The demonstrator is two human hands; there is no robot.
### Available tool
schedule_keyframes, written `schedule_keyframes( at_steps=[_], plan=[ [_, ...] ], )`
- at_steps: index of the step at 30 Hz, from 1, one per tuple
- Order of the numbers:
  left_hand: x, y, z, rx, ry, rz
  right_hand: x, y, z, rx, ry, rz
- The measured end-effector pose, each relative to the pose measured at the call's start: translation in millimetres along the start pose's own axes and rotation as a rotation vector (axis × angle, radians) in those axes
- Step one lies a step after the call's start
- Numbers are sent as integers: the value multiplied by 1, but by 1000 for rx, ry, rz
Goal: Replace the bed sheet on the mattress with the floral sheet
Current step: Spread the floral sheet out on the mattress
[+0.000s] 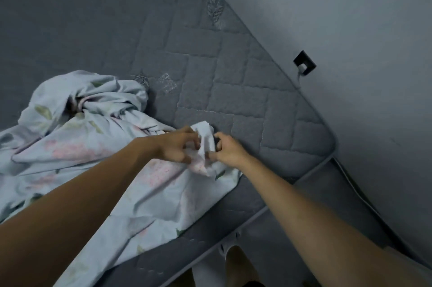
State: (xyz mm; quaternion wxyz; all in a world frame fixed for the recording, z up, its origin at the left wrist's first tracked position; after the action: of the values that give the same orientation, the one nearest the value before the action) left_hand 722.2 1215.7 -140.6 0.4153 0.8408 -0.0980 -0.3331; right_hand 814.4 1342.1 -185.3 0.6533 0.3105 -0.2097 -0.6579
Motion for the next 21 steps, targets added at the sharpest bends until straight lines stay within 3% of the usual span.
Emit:
schedule_keyframes(
  at_steps=[1,3,5,10,13,17,21],
  plan=[
    [3,1,7,-32,79,-1,1,-1,-3,-12,33,-4],
    [-3,-1,27,-134,208,-167,0,-1,-10,-29,28,-8],
    [-11,-5,41,-236,109,-305,-6,1,-10,-70,20,-48],
    [-11,-27,33,-285,-309,-117,-15,-6,-2,-105,-185,-41],
    [-22,-42,32,-270,-423,-140,-17,-25,1,-42,-343,-55],
    [-31,-52,42,-264,-450,-160,2,-46,2,-12,-201,69],
    [-67,-57,35,-181,-330,-308,-49,-38,5,-145,-322,-136]
  ],
)
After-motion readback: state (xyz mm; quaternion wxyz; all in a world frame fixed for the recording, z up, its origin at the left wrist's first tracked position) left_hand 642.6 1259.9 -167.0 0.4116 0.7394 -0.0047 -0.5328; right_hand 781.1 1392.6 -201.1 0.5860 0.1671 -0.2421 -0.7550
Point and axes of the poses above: each hand's wrist, its own y-axis away from the middle knuckle, its own x-axis out of the palm, z = x × y, the point moved 8 cm from there along -y, towards the middle knuckle, and after that the axes turned 8 degrees about -y, right-handed, at the moved point
